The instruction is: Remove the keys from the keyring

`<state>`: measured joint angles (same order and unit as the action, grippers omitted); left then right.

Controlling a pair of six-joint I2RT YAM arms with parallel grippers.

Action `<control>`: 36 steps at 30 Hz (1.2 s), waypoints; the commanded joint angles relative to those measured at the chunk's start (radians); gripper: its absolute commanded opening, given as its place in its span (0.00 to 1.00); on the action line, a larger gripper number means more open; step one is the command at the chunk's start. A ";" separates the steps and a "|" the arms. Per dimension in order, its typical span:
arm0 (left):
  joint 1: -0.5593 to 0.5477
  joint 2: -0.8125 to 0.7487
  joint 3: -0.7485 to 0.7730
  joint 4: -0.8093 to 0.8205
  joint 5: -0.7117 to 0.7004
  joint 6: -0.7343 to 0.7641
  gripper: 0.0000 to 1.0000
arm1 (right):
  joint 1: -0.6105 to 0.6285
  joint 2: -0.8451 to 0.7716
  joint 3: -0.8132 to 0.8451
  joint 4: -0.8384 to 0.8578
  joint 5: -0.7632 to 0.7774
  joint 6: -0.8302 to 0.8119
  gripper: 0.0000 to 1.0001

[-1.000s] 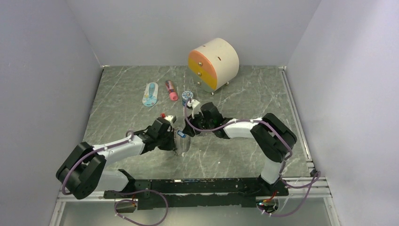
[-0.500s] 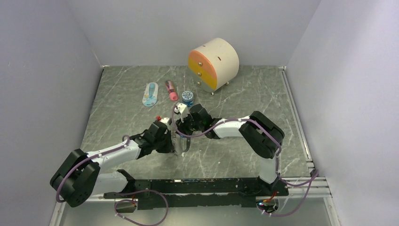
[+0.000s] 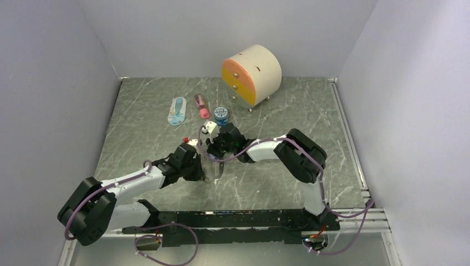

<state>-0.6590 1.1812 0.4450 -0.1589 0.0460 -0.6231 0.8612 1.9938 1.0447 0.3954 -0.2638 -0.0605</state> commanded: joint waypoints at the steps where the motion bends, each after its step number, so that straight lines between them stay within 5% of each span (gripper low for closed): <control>1: -0.003 -0.019 0.000 0.027 -0.009 -0.011 0.07 | 0.005 -0.031 0.004 0.025 0.018 -0.017 0.03; 10: -0.002 -0.129 0.007 -0.018 -0.058 0.018 0.08 | 0.005 -0.207 -0.059 -0.036 0.002 0.006 0.00; 19: -0.003 -0.216 0.033 0.042 -0.079 0.094 0.36 | 0.005 -0.342 -0.110 -0.064 -0.039 0.036 0.00; 31: -0.002 -0.311 0.017 0.246 0.051 0.172 0.45 | 0.005 -0.607 -0.257 -0.150 -0.032 0.052 0.00; 36: -0.001 -0.340 0.040 0.282 0.069 0.197 0.47 | 0.002 -0.676 -0.191 -0.227 0.004 0.036 0.00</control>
<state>-0.6590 0.8730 0.4458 0.0315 0.0723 -0.4675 0.8612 1.3827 0.7883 0.2077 -0.2825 -0.0189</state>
